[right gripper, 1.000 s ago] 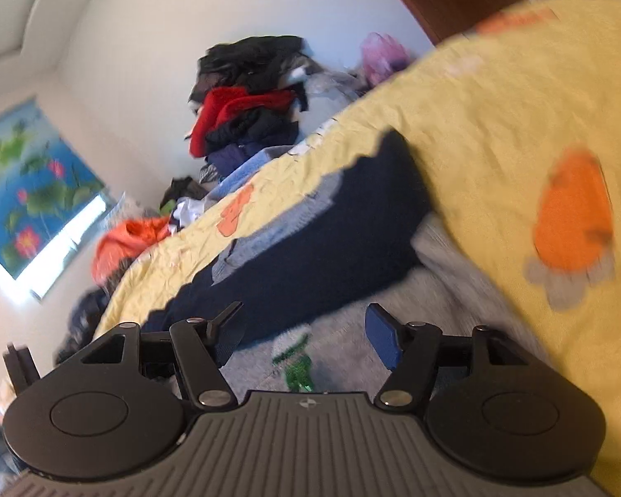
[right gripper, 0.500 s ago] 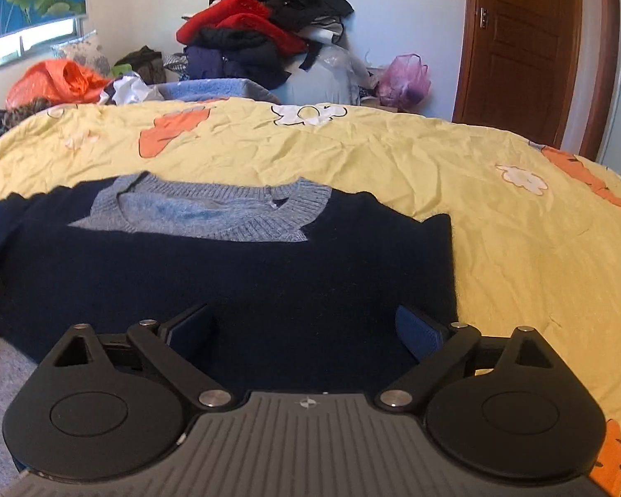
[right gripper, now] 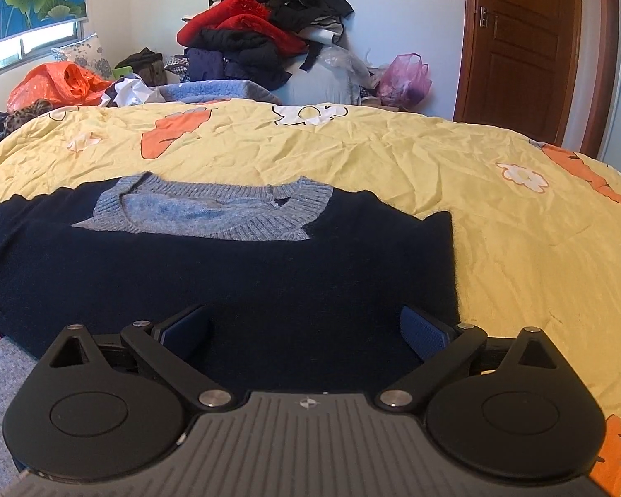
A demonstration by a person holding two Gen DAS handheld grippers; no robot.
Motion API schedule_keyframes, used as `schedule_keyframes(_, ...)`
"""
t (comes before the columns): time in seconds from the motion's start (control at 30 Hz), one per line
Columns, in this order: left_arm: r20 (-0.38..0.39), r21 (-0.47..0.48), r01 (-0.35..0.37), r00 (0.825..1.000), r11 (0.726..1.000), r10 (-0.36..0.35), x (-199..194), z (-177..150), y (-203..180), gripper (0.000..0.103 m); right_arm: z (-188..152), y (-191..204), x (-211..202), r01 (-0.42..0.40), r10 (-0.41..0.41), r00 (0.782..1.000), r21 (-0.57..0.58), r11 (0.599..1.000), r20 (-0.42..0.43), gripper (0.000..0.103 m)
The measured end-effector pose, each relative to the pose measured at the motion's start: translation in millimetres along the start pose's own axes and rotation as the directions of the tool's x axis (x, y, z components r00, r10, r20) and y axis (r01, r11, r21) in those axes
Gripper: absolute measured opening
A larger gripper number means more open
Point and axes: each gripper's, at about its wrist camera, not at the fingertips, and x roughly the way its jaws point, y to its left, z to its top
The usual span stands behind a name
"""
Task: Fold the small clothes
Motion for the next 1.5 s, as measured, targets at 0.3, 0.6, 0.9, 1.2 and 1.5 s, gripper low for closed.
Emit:
schedule_keyframes(0.3,0.042,-0.021,0.004,0.999,1.0,-0.003,31.6,29.6,14.1,0.078,0.3,-0.2,-0.1,0.002,-0.002,1.0,-0.002,1.0,-0.001,0.101)
schedule_keyframes(0.6,0.097,0.139,-0.176,0.982,0.975,0.164,49.7,34.0,2.1,0.005,0.2,-0.8,-0.3,-0.002,0.002,1.0,0.002,1.0,0.0,0.101)
schedule_keyframes(0.9,0.14,0.5,0.049,0.981,0.865,-0.137,-8.8,-66.5,-131.0,0.004,0.3,-2.1,-0.9,-0.012,0.012,1.0,0.014,1.0,0.003,0.102)
schedule_keyframes(1.2,-0.307,0.678,0.357,0.932,0.642,-0.195,-4.4,-287.0,-175.8,0.004,-0.6,-8.9,-4.2,-0.04,0.039,0.999,0.052,0.998,0.017,0.102)
schedule_keyframes(1.5,-0.308,0.682,0.355,0.932,0.639,-0.189,-1.6,-302.5,-157.0,0.004,5.3,-6.4,-5.2,-0.035,0.035,0.999,0.065,0.997,0.011,0.099)
